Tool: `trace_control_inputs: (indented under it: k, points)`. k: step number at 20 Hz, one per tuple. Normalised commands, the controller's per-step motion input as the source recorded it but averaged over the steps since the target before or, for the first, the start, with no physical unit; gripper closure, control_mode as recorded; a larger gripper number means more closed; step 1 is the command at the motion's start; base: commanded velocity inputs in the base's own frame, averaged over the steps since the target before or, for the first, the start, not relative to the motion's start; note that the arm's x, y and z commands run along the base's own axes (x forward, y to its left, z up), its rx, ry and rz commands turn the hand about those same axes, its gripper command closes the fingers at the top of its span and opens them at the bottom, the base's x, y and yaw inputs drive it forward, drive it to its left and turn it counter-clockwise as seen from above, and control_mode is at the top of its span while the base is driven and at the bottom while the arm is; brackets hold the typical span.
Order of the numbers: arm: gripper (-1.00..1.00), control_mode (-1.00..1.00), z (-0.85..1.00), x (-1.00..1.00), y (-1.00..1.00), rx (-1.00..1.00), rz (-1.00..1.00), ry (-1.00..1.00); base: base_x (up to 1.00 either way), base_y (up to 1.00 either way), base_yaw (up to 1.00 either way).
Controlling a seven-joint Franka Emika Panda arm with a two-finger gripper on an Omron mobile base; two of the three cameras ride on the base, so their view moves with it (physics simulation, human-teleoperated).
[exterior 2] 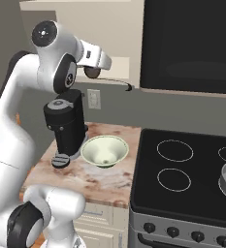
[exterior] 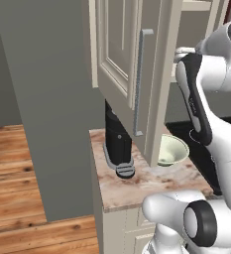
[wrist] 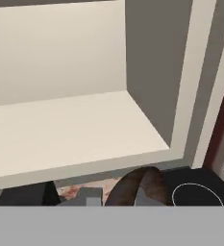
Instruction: Open the cabinet and move the ladle to the pot. Then close the cabinet.
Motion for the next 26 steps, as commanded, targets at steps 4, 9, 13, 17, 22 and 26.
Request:
trace_control_inputs:
  k: [4, 9, 13, 17, 22, 26]
  points:
    - [1.0, -1.0, -0.18, -0.32, -0.47, -0.02, -0.12, 0.03, 0.0, 0.0, 0.0]
    - [1.0, -1.0, -0.18, -0.38, -0.55, -0.03, -0.15, 0.05, 0.0, 0.0, 0.0]
    - [1.0, -1.0, -0.15, -0.38, -0.6, -0.03, -0.16, 0.07, 0.0, 0.0, 0.0]
    - [1.0, -1.0, -0.15, -0.32, -0.64, -0.02, -0.14, 0.07, 0.0, 0.0, 0.0]
    - [1.0, -1.0, -0.18, -0.18, -0.65, 0.0, -0.08, 0.12, 0.0, 0.0, 0.0]
    - [1.0, -1.0, -0.31, -0.03, -0.58, 0.0, -0.04, 0.07, 0.0, 0.0, 0.0]
